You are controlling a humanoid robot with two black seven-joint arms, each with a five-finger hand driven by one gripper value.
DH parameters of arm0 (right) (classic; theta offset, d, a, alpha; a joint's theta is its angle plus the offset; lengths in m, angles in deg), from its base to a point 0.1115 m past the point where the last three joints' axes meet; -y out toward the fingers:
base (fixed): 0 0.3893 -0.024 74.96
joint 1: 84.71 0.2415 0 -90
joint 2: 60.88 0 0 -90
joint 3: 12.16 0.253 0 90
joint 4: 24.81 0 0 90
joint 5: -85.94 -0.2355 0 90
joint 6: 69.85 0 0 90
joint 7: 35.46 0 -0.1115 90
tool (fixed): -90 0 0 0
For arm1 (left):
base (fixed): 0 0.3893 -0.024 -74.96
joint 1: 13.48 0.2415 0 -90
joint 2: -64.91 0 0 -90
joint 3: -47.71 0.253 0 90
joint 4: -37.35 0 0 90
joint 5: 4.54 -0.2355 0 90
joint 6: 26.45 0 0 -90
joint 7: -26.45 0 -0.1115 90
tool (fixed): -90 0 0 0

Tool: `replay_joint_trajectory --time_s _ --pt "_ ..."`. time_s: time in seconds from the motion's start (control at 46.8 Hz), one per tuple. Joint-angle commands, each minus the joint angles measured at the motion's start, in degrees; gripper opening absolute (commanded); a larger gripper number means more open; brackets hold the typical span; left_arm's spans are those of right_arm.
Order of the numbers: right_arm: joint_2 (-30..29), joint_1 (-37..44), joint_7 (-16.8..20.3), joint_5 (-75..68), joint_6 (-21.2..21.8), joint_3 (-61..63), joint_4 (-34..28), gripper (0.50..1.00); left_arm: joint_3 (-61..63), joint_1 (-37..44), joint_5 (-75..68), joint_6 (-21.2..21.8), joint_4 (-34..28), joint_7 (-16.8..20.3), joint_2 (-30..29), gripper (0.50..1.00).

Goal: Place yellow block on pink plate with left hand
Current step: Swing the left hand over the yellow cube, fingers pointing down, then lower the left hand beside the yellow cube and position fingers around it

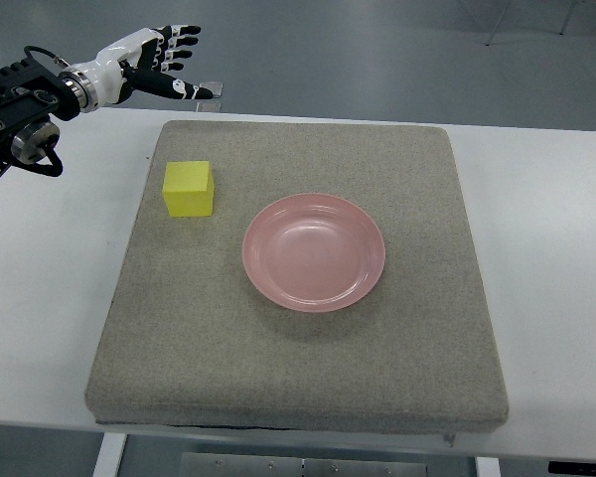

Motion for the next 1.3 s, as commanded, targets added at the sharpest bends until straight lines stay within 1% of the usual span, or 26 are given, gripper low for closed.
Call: replay_joint_trajectory --time_s 0.0,0.085,0.256,0.32,0.406,0.47,0.534,0.598,0.747,0.833,0.939,1.067,1.281 --pt "0.0 0.0 0.0 0.0 0.0 0.0 0.0 0.924 4.0 -1.2 -2.2 -2.2 -0.3 0.1 0.1 0.992" --pt "0.0 0.0 -0.1 0.0 -0.1 0.0 0.0 0.924 6.7 -2.6 -7.2 -2.7 -0.2 0.1 0.1 0.992" --pt "0.0 0.0 0.0 0.0 0.0 0.0 0.0 0.924 6.7 -4.4 -20.6 -3.0 0.3 0.2 -0.3 0.992" --pt "0.0 0.0 0.0 0.0 0.0 0.0 0.0 0.924 6.7 -5.3 -26.2 -4.0 0.7 0.6 -0.9 0.992" --pt "0.0 0.0 0.0 0.0 0.0 0.0 0.0 0.924 6.2 -6.6 -33.1 -5.7 2.8 1.3 -2.0 0.992" --pt "0.0 0.0 0.0 0.0 -0.1 0.0 0.0 0.924 6.1 -8.0 -36.6 -5.8 5.9 2.8 -3.5 0.992" --pt "0.0 0.0 0.0 0.0 -0.1 0.0 0.0 0.924 6.2 -8.9 -38.3 -5.7 9.3 4.1 -4.7 0.992" --pt "0.0 0.0 0.0 0.0 0.0 0.0 0.0 0.924 6.2 -9.5 -40.2 -5.5 11.8 4.3 -5.5 0.992" --pt "0.0 0.0 -0.1 0.0 0.0 0.0 0.0 0.924 6.2 -9.9 -44.2 -5.4 13.7 5.0 -6.8 0.992" --pt "0.0 0.0 0.0 0.0 0.0 0.0 0.0 0.924 6.5 -9.6 -45.3 -4.6 13.8 5.1 -7.9 0.992" --pt "0.0 0.0 0.0 0.0 0.0 0.0 0.0 0.924 6.3 -9.4 -48.2 -4.2 13.8 6.0 -8.8 0.992" --pt "0.0 0.0 0.0 0.0 0.0 0.0 0.0 0.924 6.4 -8.5 -49.3 -2.8 13.8 6.0 -8.8 0.992" --pt "0.0 0.0 0.0 0.0 -0.1 0.0 0.0 0.924 6.2 -7.8 -48.1 -2.2 13.9 5.2 -8.1 0.990"
